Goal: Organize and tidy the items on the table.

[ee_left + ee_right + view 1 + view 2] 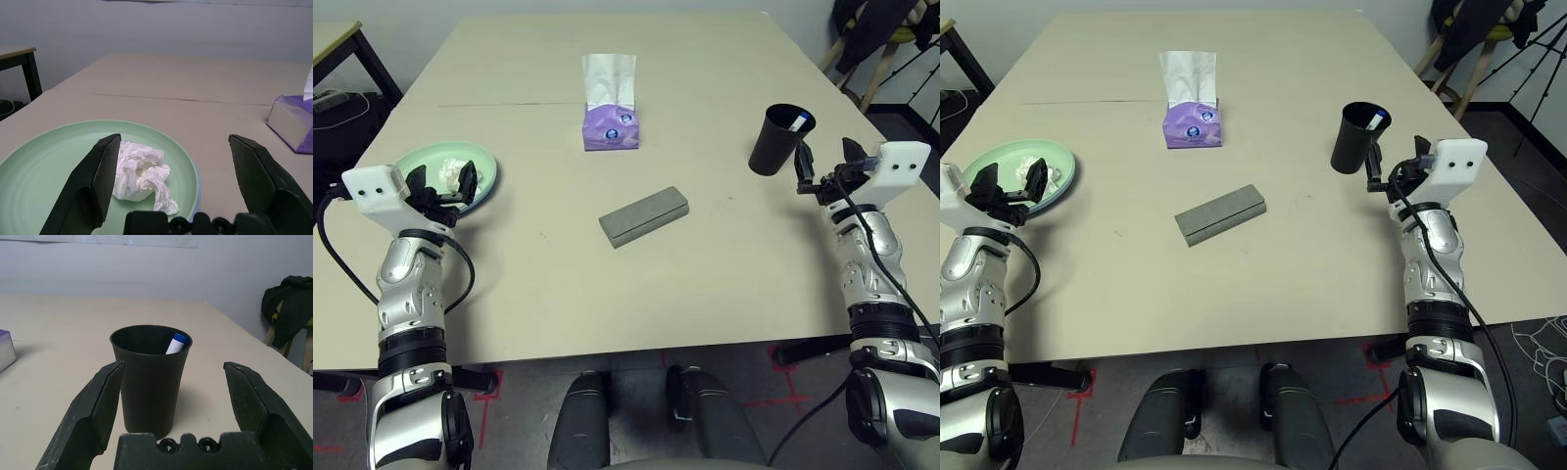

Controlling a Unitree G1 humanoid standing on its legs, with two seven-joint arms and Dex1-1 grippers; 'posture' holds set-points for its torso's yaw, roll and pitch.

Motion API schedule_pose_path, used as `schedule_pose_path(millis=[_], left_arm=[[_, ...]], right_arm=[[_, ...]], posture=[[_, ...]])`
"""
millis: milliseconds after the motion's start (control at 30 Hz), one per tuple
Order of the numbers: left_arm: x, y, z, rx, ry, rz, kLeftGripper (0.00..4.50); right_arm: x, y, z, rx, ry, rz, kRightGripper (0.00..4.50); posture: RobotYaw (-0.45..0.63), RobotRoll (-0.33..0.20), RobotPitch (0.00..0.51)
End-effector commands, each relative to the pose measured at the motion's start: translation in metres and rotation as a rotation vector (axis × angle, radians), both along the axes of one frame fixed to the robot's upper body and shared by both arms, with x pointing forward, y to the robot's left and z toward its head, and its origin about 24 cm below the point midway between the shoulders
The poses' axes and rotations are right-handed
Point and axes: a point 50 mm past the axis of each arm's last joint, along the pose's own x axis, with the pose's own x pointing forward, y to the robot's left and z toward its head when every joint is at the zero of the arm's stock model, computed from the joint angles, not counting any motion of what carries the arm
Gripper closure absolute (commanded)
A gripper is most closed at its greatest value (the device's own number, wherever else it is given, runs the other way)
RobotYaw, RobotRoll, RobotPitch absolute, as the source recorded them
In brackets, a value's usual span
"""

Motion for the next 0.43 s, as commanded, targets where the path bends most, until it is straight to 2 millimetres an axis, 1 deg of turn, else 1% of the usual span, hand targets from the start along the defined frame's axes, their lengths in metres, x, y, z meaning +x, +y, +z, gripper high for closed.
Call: schedule_pose_path(millis=[33,433], left_arm=[[-0.0012,-0.0008,-0.0042,0.017,0.025,-0.009,0.0],[-0.0022,-0.0004,-0.0068,0.017,0.039,-0.01,0.0]], right_arm=[[0.0001,-0.002,-0.0041,-0.009,0.03,0.001,0.05],[0.0001,-0.0006,-0.0056,-0.016,0.045,0.005,0.05]], posture=[[0.09,0.0,0.11],[0.08,0.0,0.111]])
